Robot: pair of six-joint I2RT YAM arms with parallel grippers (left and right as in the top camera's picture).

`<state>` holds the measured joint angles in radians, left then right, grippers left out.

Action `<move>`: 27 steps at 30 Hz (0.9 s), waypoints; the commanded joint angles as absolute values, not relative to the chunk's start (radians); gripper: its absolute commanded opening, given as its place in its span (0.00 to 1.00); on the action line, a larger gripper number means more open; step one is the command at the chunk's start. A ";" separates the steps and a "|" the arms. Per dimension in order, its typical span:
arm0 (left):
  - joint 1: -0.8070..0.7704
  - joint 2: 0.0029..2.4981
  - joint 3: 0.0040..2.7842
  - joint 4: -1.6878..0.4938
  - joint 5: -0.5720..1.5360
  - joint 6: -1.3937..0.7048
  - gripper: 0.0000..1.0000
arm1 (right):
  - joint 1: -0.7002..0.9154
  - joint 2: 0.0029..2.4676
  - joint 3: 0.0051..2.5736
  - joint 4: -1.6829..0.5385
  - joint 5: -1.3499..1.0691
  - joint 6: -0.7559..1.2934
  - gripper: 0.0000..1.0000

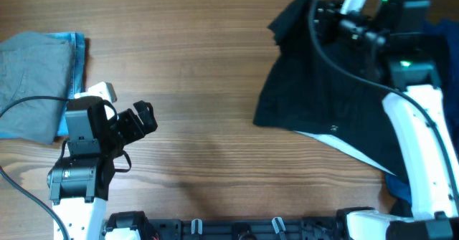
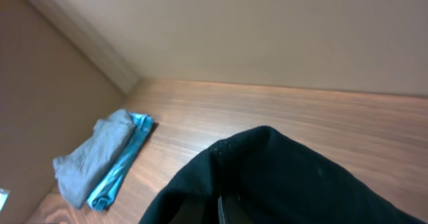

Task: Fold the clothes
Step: 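Drag the black garment leftward to the table center with the right gripper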

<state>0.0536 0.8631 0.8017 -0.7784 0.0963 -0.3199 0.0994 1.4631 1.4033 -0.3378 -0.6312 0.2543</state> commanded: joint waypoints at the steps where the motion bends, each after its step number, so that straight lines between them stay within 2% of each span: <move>1: 0.056 0.864 0.823 -0.770 0.108 -0.319 1.00 | 0.154 1.532 1.415 -0.241 -0.607 0.267 0.04; 4: 0.056 0.864 0.823 -0.759 0.108 -0.319 1.00 | 0.176 1.580 1.415 -0.174 -0.530 0.318 0.07; 5: 0.056 0.864 0.823 -0.755 0.108 -0.320 1.00 | 0.180 1.601 1.415 -0.164 -0.502 0.318 0.27; 6: 0.056 0.864 0.823 -0.752 0.108 -0.323 1.00 | 0.183 1.619 1.415 -0.165 -0.487 0.318 0.64; 7: 0.056 0.864 0.823 -0.751 0.109 -0.323 1.00 | 0.182 1.636 1.415 -0.176 -0.485 0.316 0.79; 8: 0.056 0.864 0.823 -0.749 0.109 -0.323 1.00 | 0.182 1.652 1.415 -0.197 -0.485 0.315 1.00; 12: 0.056 0.864 0.823 -0.748 0.108 -0.323 1.00 | 0.179 1.699 1.415 -0.365 -0.403 0.310 1.00; 15: 0.056 0.864 0.823 -0.749 0.108 -0.323 1.00 | 0.175 1.714 1.415 -0.580 -0.152 0.306 1.00; 21: 0.056 0.864 0.823 -0.724 0.123 -0.355 1.00 | 0.168 1.713 1.415 -0.845 0.225 0.305 1.00; 27: 0.056 0.866 0.823 -0.687 0.124 -0.500 1.00 | 0.148 1.713 1.415 -0.992 0.270 0.288 1.00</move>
<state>0.0536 0.8642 0.8047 -0.7033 0.1070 -0.3862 0.1623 1.7096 1.4063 -0.9558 0.1616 0.3016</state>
